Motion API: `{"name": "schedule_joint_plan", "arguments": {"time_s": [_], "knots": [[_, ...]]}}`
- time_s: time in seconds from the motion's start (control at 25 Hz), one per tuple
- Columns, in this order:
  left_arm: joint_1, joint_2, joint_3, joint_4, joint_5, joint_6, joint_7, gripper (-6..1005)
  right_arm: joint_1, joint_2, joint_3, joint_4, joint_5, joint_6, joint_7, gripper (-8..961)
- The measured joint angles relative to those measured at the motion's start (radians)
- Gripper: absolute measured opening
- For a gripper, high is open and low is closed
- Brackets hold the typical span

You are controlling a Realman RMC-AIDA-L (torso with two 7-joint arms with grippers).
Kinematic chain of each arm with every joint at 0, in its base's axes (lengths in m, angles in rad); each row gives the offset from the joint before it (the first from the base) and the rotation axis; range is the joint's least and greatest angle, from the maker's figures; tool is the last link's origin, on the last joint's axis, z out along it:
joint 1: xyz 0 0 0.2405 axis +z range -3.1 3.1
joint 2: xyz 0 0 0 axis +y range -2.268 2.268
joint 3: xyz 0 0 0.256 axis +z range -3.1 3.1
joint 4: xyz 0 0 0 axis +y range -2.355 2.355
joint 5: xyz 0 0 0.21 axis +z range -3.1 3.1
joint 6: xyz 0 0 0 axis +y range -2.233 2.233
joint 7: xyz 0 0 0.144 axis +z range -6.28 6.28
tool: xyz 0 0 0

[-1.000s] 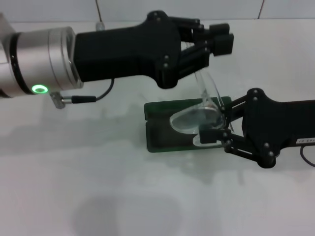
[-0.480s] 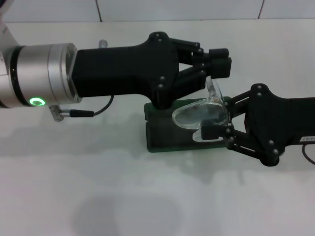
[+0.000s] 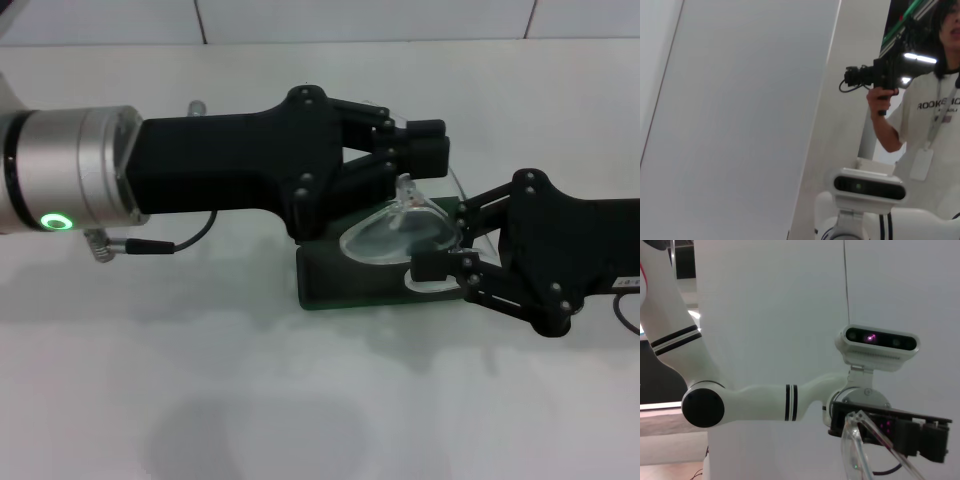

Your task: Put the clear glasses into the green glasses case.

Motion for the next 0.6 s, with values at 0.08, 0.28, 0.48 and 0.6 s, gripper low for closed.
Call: {"name": "schedule_joint_plan", "arguments": {"time_s": [0.08,0.28,0.48,0.6], "knots": [[0.0,-0.001,-0.007,-0.005,0.0,0.008,0.001,122,0.0,0.0,0.002,0.004,0.0,0.0,-0.001,116],[-0.002,0.0,-0.015,-0.022,0.0,0.029,0.003,122,0.001,0.0,0.004,0.01,0.0,0.004,-0.01,116],[-0.009,0.0,-0.012,-0.033,0.0,0.056,0.011,121,0.015,0.0,0.004,0.037,0.006,0.004,-0.022,116],[-0.022,-0.001,-0.011,-0.053,0.0,0.064,0.014,120,0.025,-0.001,0.006,0.058,0.011,0.0,-0.03,116]]}}
